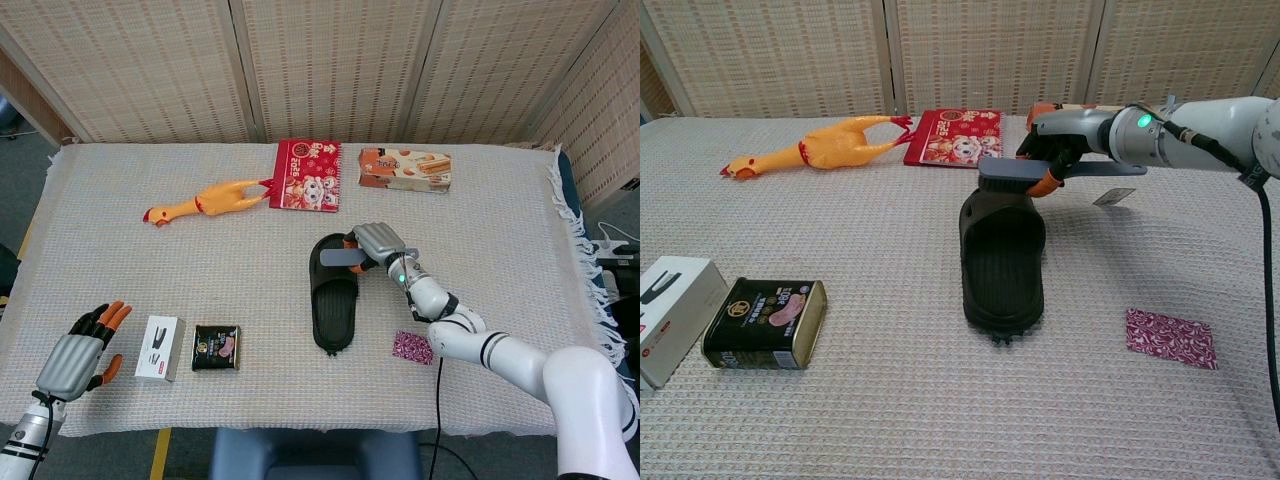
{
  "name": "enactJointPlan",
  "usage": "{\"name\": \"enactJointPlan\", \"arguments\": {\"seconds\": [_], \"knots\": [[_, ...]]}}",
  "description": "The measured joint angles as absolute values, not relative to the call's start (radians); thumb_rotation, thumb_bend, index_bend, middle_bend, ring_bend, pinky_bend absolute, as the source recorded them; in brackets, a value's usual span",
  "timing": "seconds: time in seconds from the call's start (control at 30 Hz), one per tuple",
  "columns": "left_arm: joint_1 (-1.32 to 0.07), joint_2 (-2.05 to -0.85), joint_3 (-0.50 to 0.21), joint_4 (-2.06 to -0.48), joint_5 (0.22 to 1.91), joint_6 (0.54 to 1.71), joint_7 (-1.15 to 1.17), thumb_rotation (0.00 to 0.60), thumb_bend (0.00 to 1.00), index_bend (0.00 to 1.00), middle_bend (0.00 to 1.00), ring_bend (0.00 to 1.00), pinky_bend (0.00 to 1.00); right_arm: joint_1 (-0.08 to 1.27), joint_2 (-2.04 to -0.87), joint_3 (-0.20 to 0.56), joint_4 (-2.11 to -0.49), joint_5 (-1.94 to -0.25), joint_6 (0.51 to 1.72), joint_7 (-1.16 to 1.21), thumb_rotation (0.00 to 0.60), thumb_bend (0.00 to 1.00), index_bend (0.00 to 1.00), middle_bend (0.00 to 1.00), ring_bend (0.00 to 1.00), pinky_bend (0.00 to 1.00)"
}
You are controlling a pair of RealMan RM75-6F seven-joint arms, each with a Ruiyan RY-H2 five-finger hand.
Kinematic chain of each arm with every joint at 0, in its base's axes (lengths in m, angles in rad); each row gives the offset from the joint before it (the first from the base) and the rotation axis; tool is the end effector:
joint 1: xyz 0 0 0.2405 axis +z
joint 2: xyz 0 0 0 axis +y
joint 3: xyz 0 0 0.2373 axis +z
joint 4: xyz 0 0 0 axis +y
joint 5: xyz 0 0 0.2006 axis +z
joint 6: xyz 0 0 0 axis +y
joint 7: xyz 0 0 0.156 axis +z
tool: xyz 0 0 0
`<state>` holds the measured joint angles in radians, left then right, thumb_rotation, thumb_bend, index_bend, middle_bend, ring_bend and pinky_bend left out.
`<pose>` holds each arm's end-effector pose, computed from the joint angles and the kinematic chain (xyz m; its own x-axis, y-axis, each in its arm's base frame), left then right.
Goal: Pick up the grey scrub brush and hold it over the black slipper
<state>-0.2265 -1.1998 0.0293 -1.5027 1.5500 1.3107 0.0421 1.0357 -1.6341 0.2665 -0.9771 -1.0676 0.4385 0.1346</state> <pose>-0.2873 0.2136 0.1060 0.4937 0.1795 0.8509 0.8658 -0.1926 -0.4618 -0.1155 -0.4417 -0.0286 0.3109 -0.5009 0.8077 -0.9421 -0.2744 0.1925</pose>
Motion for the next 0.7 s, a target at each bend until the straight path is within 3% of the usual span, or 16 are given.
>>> {"name": "enactJointPlan", "arguments": {"seconds": [0.5,0.7], "knots": [[-0.231,-1.209,0.031,-1.505,1.551,1.304,0.059,0.6,0.49,0.0,0.0,0.0,0.13,1.014,-1.56,0.181,-1.019,-0.974,0.412,0.031,0.6,0.35,0.88,0.62,0.65,0.84],[-0.234,-1.212,0.03,-1.501,1.549,1.301,0.055,0.6,0.49,0.0,0.0,0.0,0.13,1.018,-1.557,0.186,-1.031,-0.954,0.424,0.023,0.6,0.35,0.88,0.62,0.65,0.84]]}}
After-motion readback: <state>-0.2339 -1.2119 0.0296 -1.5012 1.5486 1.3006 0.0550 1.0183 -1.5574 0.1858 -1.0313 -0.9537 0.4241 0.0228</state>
